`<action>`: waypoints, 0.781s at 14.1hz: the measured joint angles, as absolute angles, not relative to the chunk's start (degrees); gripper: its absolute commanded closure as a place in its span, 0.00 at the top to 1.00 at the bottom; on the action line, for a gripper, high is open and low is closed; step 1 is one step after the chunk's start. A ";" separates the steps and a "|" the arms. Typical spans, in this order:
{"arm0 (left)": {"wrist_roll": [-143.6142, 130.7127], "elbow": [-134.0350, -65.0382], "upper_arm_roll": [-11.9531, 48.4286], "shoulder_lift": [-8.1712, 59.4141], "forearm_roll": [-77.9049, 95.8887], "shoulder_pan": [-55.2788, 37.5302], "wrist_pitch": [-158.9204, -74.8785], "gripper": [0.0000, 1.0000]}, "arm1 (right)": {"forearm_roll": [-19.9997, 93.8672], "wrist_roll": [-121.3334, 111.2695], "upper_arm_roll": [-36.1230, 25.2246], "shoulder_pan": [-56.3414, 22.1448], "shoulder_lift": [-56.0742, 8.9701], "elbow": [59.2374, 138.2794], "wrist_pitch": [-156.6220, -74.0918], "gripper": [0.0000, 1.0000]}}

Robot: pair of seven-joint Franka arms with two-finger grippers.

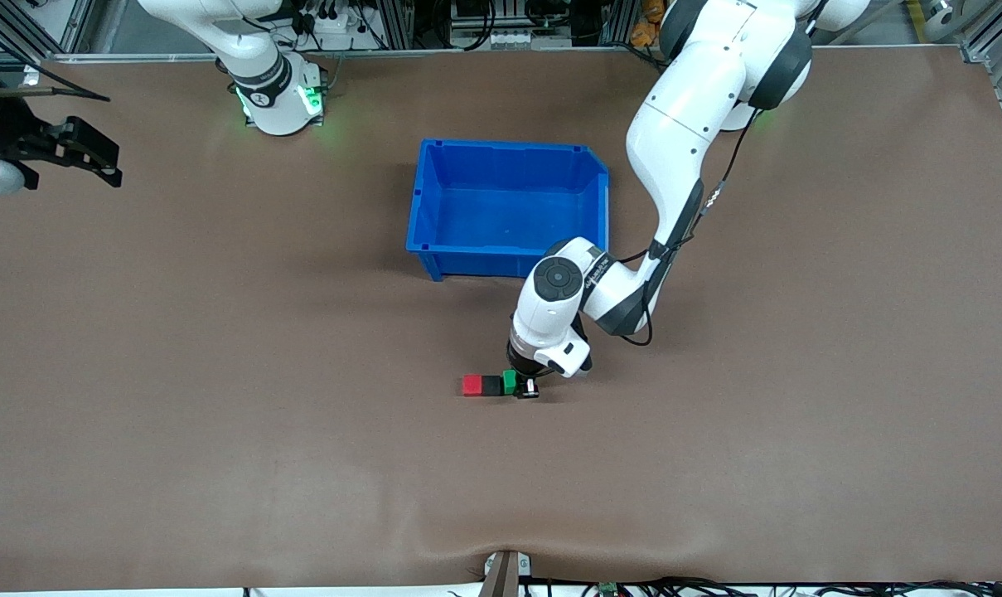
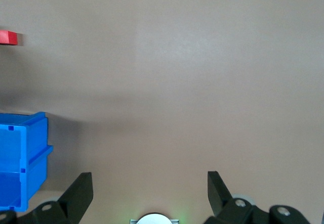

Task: Attach green and red cubes to black cube
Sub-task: 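Lower the green cube against the black cube and open the left gripper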

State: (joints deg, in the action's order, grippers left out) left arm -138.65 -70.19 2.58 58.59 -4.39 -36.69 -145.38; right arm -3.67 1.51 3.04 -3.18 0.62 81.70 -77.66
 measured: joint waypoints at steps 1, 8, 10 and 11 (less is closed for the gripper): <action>-138.64 -70.19 2.35 58.62 -4.39 -36.91 -145.56 0.09 | -3.60 1.51 2.93 -3.17 0.58 81.71 -77.70 1.00; -138.56 -70.19 0.38 59.02 -4.39 -38.31 -147.57 1.00 | -1.55 1.39 2.08 -1.34 0.53 83.21 -79.90 1.00; -138.48 -70.10 0.36 59.04 -4.39 -38.40 -147.67 1.00 | -0.92 -0.14 2.06 -0.99 0.84 84.18 -80.86 1.00; -138.47 -69.75 0.30 59.00 -4.39 -38.40 -147.73 1.00 | -0.75 -1.25 2.06 -0.96 0.94 84.37 -81.08 1.00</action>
